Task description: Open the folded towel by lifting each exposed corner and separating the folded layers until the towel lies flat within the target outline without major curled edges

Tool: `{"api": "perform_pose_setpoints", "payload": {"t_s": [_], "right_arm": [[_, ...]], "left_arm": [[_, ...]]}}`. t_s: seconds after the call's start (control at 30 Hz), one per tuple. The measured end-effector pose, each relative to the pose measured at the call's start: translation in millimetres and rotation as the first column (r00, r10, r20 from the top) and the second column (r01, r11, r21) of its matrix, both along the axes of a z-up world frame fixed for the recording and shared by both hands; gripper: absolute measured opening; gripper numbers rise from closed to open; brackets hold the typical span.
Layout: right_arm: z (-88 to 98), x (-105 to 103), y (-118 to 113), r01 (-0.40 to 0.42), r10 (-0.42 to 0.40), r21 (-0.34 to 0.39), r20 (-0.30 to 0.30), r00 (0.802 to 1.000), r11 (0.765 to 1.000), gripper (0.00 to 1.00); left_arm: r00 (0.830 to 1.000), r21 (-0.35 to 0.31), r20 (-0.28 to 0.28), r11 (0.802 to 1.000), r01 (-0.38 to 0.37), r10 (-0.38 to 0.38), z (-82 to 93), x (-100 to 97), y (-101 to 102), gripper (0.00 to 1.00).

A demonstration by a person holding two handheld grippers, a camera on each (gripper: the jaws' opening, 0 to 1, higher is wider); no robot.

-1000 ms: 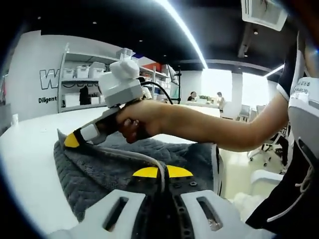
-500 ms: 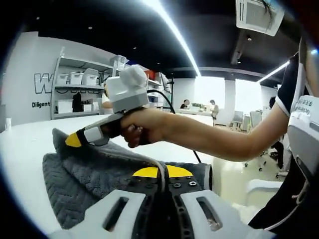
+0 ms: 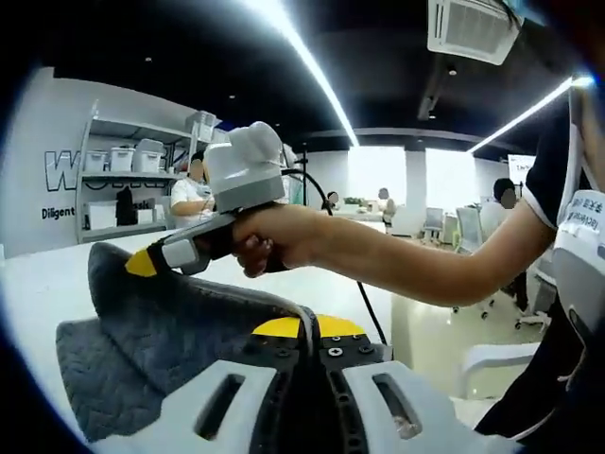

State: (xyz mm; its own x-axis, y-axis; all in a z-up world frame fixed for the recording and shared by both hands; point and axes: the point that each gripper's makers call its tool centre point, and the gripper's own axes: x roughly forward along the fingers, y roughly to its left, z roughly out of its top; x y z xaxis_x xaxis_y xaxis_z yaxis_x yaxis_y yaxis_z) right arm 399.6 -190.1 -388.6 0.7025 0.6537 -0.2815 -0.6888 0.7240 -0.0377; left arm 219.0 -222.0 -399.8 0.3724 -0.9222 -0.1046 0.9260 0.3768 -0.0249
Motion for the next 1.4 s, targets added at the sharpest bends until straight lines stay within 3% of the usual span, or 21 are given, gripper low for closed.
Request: {"api": "perform_pose_setpoints", "payload": {"t_s": [0.63, 1.4], "right_arm": [[21.9, -15, -86, 0.124, -0.121, -0.045, 0.066, 0.99, 0.991, 0.0], [24.2, -26, -155, 0.223, -0.214, -0.099, 0.095, 0.972, 0.97, 0.0]], "left_arm": [[0.991, -0.004, 0.044, 0.992, 0.13, -0.13, 17.7, -11.3, -70, 0.01], [0.975, 0.003, 0.034, 0.976, 0.22, -0.22, 21.2, -21.4, -124, 0.01]]}}
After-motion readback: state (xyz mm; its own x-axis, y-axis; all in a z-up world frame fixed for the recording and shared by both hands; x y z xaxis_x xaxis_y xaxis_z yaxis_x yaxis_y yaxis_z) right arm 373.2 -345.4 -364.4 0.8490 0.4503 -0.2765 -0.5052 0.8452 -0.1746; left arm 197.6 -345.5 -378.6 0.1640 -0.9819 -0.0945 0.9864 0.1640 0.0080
